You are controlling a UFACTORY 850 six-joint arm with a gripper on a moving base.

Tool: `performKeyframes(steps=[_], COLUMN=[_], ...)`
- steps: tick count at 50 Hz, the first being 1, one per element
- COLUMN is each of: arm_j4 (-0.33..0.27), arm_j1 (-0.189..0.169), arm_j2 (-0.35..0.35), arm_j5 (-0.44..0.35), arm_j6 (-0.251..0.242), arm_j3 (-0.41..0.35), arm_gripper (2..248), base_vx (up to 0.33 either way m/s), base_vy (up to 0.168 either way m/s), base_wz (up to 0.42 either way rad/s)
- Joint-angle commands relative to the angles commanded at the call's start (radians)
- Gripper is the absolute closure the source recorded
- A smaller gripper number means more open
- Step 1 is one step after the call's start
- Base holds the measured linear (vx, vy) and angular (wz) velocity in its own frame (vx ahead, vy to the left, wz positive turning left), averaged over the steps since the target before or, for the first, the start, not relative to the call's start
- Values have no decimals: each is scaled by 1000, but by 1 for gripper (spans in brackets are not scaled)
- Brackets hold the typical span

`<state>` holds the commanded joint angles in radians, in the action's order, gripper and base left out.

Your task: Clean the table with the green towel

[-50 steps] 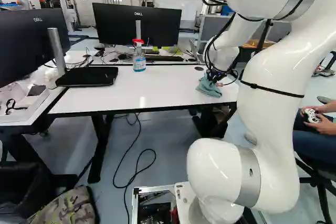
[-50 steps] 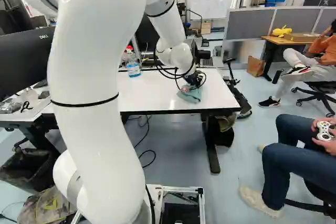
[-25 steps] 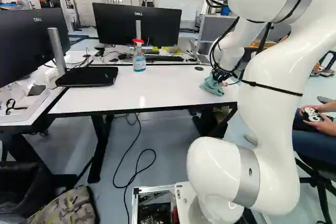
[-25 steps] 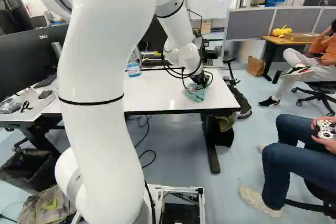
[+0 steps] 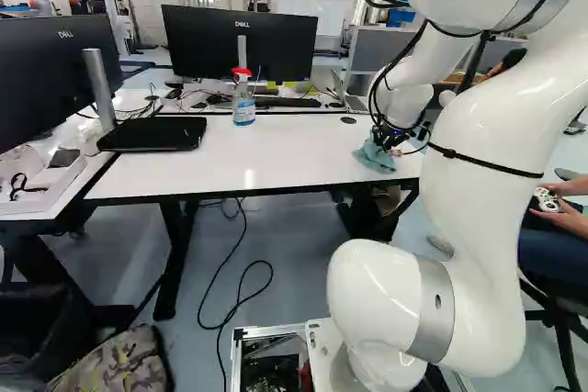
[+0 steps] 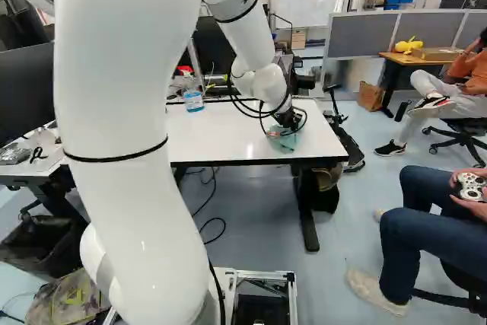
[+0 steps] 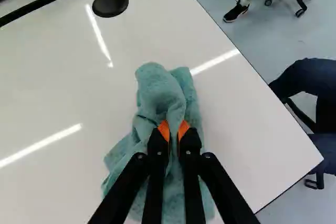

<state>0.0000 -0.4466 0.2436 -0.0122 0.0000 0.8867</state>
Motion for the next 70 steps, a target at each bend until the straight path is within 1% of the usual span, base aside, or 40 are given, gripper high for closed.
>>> performKeyframes(steps=[26, 37, 44, 52, 61, 70], arm_j4=[0, 0, 0, 0, 0, 0], arm_j1=[60, 96, 117, 126, 129, 122], arm_j2=[-92, -107, -95, -63, -22, 17], arm_j5=[0, 0, 0, 0, 0, 0], arm_j6=[0, 0, 0, 0, 0, 0], arm_j3=[-106, -123, -110, -74, -26, 20], arm_gripper=[212, 212, 212, 212, 212, 212], base_vx=[0, 0, 0, 0, 0, 0], base_vy=[0, 0, 0, 0, 0, 0], base_wz=[0, 0, 0, 0, 0, 0])
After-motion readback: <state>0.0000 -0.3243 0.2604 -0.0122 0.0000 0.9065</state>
